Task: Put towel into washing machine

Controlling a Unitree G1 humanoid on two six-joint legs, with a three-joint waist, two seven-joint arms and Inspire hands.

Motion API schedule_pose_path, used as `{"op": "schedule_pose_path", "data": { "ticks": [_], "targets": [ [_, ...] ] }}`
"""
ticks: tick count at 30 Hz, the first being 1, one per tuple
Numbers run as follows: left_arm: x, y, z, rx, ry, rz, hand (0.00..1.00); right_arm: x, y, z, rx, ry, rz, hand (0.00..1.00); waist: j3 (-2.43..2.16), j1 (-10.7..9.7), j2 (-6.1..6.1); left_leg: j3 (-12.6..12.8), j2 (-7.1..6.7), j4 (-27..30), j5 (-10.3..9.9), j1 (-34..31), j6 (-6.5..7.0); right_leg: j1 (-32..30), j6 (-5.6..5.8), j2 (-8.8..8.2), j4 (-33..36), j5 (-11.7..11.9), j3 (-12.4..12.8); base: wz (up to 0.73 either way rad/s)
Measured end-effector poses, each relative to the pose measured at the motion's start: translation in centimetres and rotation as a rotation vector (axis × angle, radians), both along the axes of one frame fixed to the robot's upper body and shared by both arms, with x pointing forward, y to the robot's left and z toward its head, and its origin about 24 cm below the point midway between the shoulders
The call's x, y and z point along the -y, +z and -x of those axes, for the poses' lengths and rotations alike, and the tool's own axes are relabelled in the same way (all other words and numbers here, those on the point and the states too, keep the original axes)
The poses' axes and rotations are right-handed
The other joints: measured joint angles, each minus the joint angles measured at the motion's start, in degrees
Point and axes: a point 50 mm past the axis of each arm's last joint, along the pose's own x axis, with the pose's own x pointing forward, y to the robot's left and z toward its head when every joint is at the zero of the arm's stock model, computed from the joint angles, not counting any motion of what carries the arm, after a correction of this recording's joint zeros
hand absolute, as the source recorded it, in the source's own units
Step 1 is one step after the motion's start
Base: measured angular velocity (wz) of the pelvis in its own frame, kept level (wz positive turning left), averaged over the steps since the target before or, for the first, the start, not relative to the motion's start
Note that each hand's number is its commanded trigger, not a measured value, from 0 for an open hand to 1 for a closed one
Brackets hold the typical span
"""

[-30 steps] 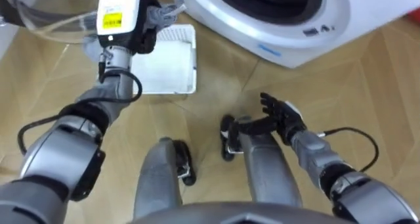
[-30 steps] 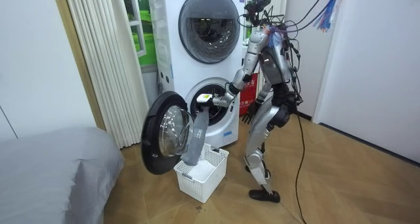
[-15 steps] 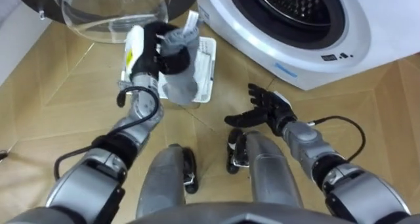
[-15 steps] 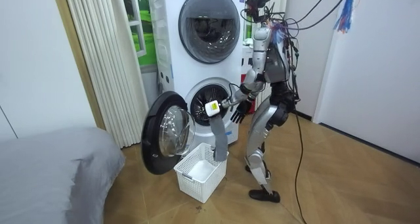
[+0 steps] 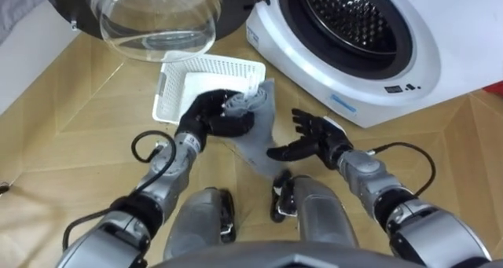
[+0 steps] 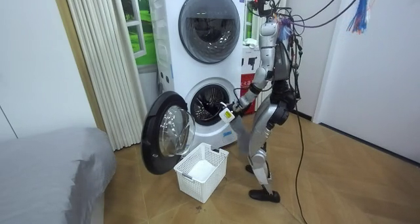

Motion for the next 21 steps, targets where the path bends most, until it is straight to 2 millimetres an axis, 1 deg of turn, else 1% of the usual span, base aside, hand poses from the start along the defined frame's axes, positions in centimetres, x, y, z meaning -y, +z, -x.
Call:
{"op": "schedule_pose_path", "data": {
  "ticks": [3,7,9,13,17,21],
  "targets": [
    [0.2,-0.1,0.3,-0.038,-0.032,0.071,1.00,0.2,-0.3,0.5,-0.013,-0.001,-0.001,0.00,0.02,0.3,0.11,0.0,0.02,-0.1,0.0,-0.2,0.00,-0.3,0.00,0.13,-0.1,0.0,0.2,0.00],
    [0.8,0.8,-0.3,-0.013,-0.024,0.203,1.00,0.3,-0.6,1.1,-0.031,0.008,0.000,0.00,-0.17,0.6,1.00,-0.3,0.15,-0.2,0.0,-0.8,0.00,-0.5,-0.05,0.26,-0.5,0.0,-0.2,0.00],
    [1.1,1.3,-0.6,0.002,-0.034,0.254,1.00,0.4,-0.6,1.1,-0.032,0.008,0.001,0.00,-0.15,0.6,1.25,-0.3,-0.10,-0.1,0.0,-0.9,0.00,-0.5,-0.05,0.24,-0.5,0.0,-0.3,0.02],
    [2.1,2.0,-1.1,0.024,-0.063,0.338,1.00,0.6,-0.5,1.0,-0.016,0.003,0.005,0.00,-0.15,0.6,1.31,-0.4,0.01,0.1,0.0,-0.8,0.01,-0.4,-0.04,0.12,-0.4,0.0,-0.3,0.00],
    [2.3,2.4,-1.3,0.027,-0.081,0.387,1.00,0.9,-0.4,1.0,-0.014,0.002,0.011,0.00,-0.12,0.6,1.31,-0.4,0.13,0.2,0.0,-0.9,0.02,-0.4,-0.03,0.06,-0.3,0.0,-0.4,0.00],
    [2.7,3.2,-1.8,0.048,-0.086,0.429,1.00,0.8,-0.5,1.1,-0.011,0.004,0.006,0.00,-0.10,0.6,1.35,-0.4,0.73,0.3,0.0,-1.2,0.00,-0.2,-0.13,0.54,-1.0,0.4,-0.6,0.00]
  ]
}}
